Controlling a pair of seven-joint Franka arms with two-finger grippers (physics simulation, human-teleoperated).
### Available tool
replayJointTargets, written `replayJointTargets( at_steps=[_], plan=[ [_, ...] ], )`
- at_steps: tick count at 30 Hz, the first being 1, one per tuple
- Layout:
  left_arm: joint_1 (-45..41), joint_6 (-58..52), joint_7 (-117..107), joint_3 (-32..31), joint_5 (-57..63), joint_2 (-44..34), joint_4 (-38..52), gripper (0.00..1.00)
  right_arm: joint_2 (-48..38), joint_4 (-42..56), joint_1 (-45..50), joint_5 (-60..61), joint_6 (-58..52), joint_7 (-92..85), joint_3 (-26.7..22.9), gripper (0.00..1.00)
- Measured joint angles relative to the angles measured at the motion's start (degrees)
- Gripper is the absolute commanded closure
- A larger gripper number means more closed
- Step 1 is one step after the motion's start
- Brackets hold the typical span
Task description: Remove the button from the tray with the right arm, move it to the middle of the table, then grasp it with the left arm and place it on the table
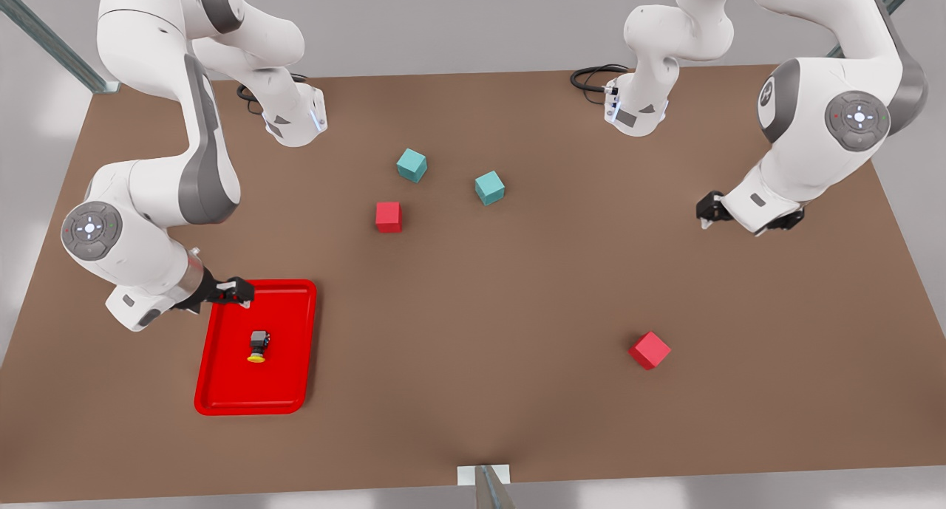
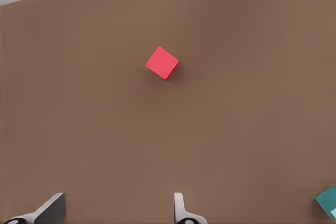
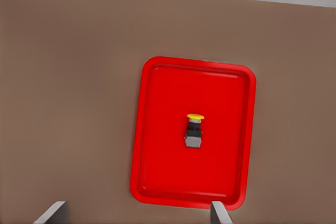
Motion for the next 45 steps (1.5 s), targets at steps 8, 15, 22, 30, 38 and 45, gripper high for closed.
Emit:
replayJointTargets(
  at_steps=[8, 15, 22, 30, 38, 45],
  plan=[
    [-0.7, 1.9, 0.0, 0.0, 0.2, 4.7, 0.1, 0.0, 7.8, -1.7, 0.5, -0.1, 0.9, -1.1, 0.2, 0.0],
    [-0.8, 3.0, 0.0, 0.0, 0.2, 7.4, 0.2, 0.0, 10.0, -20.2, -5.7, -2.3, 16.0, -0.6, 0.2, 0.0],
    [-0.7, 3.5, 0.1, 0.0, 0.1, 7.4, 0.1, 0.0, 16.3, -19.0, -6.2, -3.9, 28.7, -0.5, 0.2, 0.0],
    [-0.7, 3.7, 0.2, 0.0, 0.1, 7.8, 0.1, 0.0, 19.8, -17.6, -6.4, -4.1, 34.7, -0.5, 0.2, 0.0],
    [-0.8, 4.3, 0.2, 0.0, 0.1, 9.0, 0.1, 0.0, 22.2, -16.1, -6.7, -3.9, 36.3, -0.6, 0.2, 0.0],
    [-0.8, 4.5, 0.3, 0.0, 0.1, 9.1, 0.1, 0.0, 22.6, -15.9, -6.7, -3.6, 36.7, -0.7, 0.2, 0.31]
  ],
)
